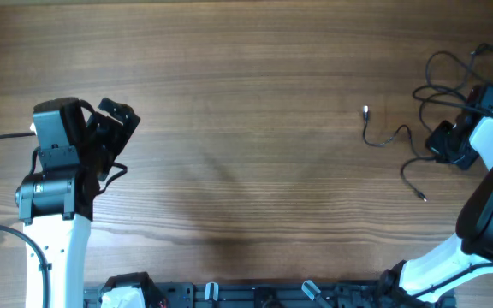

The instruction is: Untangle cables

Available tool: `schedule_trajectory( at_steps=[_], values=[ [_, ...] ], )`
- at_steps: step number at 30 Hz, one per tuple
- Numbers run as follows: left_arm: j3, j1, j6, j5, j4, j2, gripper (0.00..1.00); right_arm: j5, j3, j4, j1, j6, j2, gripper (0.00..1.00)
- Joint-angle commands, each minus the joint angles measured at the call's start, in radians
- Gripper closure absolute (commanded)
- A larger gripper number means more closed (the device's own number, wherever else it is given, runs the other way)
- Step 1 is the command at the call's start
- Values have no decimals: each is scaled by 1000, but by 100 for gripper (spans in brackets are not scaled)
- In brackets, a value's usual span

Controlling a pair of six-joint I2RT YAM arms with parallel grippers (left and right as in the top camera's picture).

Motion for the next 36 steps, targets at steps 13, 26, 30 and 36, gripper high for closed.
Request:
schedule_trajectory(
  at_steps=[13,26,30,36],
  values=[
    [0,1,16,5,2,-9,0,-511,-137,188,14,725,70,96],
    [0,1,16,5,2,-9,0,-311,-131,259,14,499,-248,65],
    [0,1,16,5,2,-9,0,-207,-131,406,14,330,-338,60],
    [0,1,16,5,2,-9,0,23,-131,455,14,199,-260,66]
  ],
)
